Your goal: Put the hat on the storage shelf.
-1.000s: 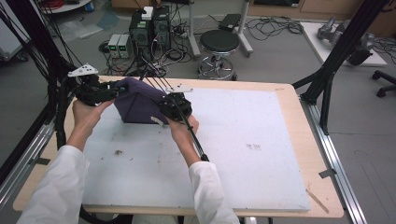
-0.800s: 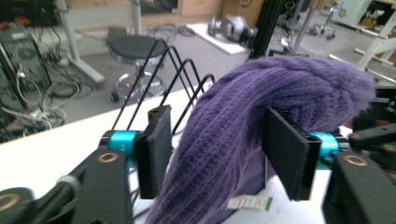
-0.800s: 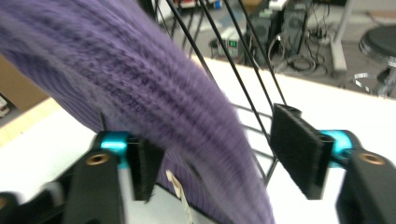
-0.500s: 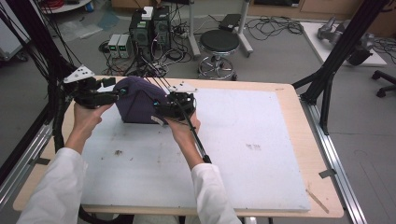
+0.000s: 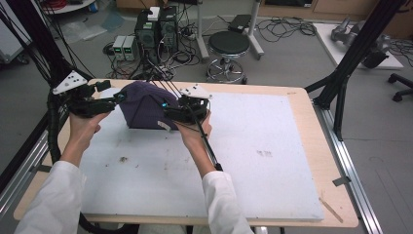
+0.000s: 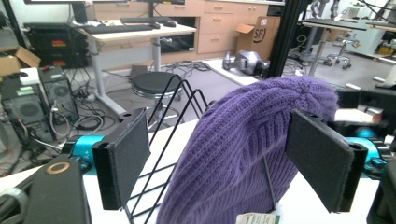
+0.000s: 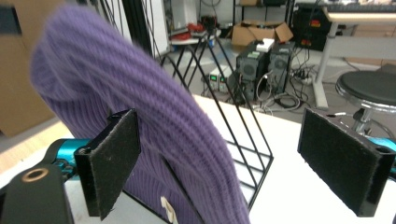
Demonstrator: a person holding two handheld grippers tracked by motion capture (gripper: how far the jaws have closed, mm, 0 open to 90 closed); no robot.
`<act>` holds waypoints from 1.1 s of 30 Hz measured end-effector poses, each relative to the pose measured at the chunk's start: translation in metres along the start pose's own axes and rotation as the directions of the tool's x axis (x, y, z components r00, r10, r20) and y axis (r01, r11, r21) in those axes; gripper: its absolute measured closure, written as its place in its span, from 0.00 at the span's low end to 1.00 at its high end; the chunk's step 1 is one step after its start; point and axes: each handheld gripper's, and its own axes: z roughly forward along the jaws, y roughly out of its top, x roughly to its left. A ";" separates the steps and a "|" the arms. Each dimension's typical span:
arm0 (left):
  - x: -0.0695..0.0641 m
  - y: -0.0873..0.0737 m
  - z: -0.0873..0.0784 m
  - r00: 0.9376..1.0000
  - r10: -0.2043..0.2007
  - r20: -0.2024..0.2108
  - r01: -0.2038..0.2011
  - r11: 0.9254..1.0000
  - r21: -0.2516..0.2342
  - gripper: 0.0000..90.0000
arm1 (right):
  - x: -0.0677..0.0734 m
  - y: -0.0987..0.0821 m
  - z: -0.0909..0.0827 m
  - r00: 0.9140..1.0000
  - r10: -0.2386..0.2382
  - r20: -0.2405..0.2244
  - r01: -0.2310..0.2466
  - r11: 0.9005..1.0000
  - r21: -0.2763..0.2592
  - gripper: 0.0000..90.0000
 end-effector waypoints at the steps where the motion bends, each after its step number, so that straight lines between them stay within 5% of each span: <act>1: 0.000 0.000 -0.002 1.000 0.001 -0.005 -0.001 1.000 -0.008 0.24 | 0.000 0.002 -0.003 1.000 0.004 0.001 -0.004 1.000 -0.011 0.14; 10: -0.011 0.002 -0.020 0.999 0.034 -0.033 -0.036 0.997 -0.069 0.24 | -0.012 0.008 -0.036 0.999 0.046 -0.015 -0.047 0.995 -0.087 0.14; 17: -0.022 0.001 -0.030 0.998 0.052 -0.037 -0.055 0.994 -0.093 0.24 | -0.030 0.004 -0.066 0.999 0.016 0.036 -0.012 0.994 -0.111 0.13; 33: -0.036 -0.001 -0.056 0.995 0.092 -0.026 -0.093 0.992 -0.080 0.23 | -0.074 -0.002 -0.141 0.990 0.034 0.137 -0.011 0.986 -0.164 0.13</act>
